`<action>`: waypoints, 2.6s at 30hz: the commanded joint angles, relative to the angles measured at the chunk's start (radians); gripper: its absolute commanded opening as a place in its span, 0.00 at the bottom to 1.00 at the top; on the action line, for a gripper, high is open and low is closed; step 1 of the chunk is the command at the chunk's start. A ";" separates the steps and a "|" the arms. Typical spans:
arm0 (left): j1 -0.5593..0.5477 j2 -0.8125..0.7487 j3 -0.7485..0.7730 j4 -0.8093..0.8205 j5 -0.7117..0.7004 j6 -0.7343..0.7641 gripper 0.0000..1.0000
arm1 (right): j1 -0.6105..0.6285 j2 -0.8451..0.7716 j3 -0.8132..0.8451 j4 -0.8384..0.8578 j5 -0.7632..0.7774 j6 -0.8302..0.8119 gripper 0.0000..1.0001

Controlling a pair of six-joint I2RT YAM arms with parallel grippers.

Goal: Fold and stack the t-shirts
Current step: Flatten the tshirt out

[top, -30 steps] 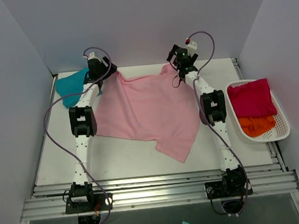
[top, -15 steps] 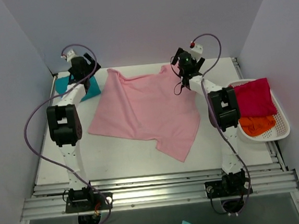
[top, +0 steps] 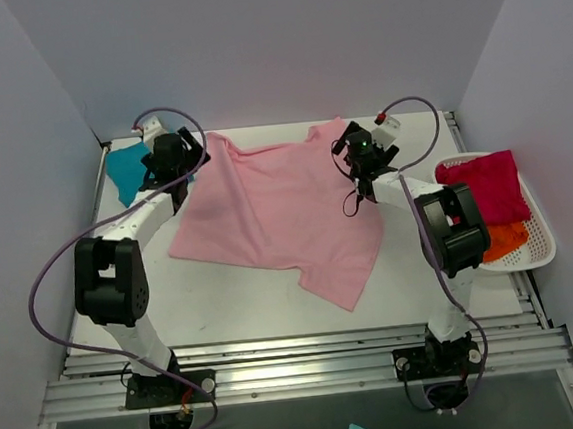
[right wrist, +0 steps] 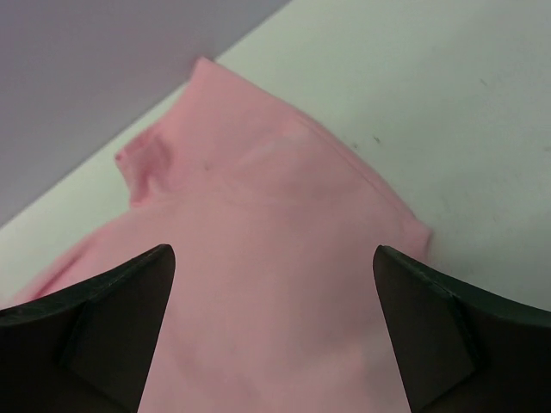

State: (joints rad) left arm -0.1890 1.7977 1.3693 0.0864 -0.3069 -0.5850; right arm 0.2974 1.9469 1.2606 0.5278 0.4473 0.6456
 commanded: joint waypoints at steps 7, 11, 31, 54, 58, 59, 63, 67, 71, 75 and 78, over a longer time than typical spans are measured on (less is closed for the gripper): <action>0.003 -0.113 -0.338 -0.083 -0.089 -0.139 0.95 | 0.037 -0.115 -0.135 -0.109 0.090 0.108 0.96; 0.003 -0.132 -0.387 -0.085 -0.081 -0.153 0.95 | 0.028 -0.147 -0.194 -0.118 0.084 0.127 0.97; -0.082 -0.159 -0.530 -0.157 -0.116 -0.255 0.99 | -0.035 -0.025 -0.096 -0.025 -0.094 0.172 0.96; -0.277 -0.632 -0.610 -0.550 -0.429 -0.405 0.94 | -0.198 -0.078 -0.221 0.081 -0.282 0.221 0.96; -0.282 -0.704 -0.498 -0.574 -0.475 -0.285 0.94 | -0.129 -0.178 -0.219 -0.012 -0.175 0.180 0.96; -0.283 -0.719 -0.481 -0.589 -0.482 -0.271 0.94 | -0.112 -0.207 -0.216 -0.043 -0.135 0.178 0.97; -0.352 -0.880 -0.489 -0.561 -0.463 -0.138 0.94 | 0.041 -0.446 -0.237 -0.165 0.121 0.164 0.98; -0.375 -1.082 -0.683 -0.204 -0.121 0.075 0.94 | 0.318 -0.597 -0.245 -0.244 0.438 0.057 1.00; -0.366 -1.288 -1.095 0.345 -0.012 -0.053 0.94 | 0.379 -0.654 -0.305 -0.304 0.305 0.107 1.00; -0.360 -1.171 -0.973 0.214 0.147 0.046 0.95 | 0.478 -0.730 -0.374 -0.417 0.207 0.092 1.00; -0.415 -1.042 -0.727 -0.332 -0.226 -0.171 0.95 | 0.571 -0.810 -0.411 -0.696 0.241 0.230 1.00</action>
State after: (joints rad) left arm -0.5720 0.6846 0.4049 0.0566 -0.3397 -0.6216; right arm 0.7887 1.2278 0.8745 0.1062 0.6624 0.7853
